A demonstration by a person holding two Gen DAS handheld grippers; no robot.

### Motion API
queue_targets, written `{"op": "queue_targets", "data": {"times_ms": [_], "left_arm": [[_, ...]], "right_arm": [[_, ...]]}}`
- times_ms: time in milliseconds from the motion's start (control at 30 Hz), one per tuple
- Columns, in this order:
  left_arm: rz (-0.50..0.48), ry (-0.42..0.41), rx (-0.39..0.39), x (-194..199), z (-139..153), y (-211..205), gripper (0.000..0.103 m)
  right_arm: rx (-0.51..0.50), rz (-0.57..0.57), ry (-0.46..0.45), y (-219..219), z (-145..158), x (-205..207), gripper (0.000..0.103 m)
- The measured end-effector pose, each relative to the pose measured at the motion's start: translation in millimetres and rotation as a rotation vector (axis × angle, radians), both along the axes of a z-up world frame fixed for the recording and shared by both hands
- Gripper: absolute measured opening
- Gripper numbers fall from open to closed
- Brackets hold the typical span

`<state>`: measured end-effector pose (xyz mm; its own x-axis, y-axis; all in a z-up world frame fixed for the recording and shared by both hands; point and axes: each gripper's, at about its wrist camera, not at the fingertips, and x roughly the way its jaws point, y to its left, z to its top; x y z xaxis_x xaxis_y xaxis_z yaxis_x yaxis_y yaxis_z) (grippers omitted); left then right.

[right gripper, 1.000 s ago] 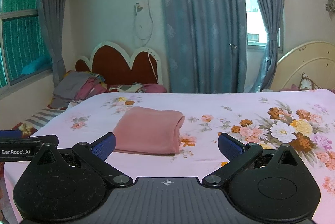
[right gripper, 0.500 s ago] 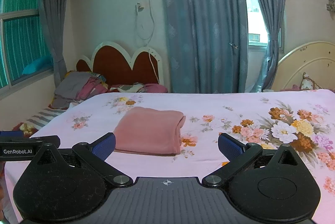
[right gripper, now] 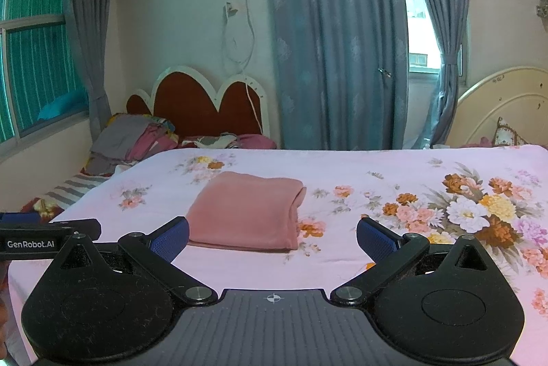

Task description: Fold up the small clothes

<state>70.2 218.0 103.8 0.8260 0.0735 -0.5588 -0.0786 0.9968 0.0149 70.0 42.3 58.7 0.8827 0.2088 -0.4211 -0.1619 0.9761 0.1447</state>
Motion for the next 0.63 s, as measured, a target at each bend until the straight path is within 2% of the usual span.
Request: {"op": "queue_targets", "data": {"times_ms": [300,500,633], "left_arm": [[-0.001,0.035,-0.043,13,-8,7,0.103],[-0.003,-0.009,-0.061,25,-16,13,0.098],[0.010,0.012,-0.035,46,-24,17,0.103]], "right_arm": [[-0.001,0.001,0.015,2,-7,7,0.103],[-0.007,-0.011,0.040,-1,-15,21,0.103],[-0.009,-0.032,0.073,-5,-27,35,0.103]]}}
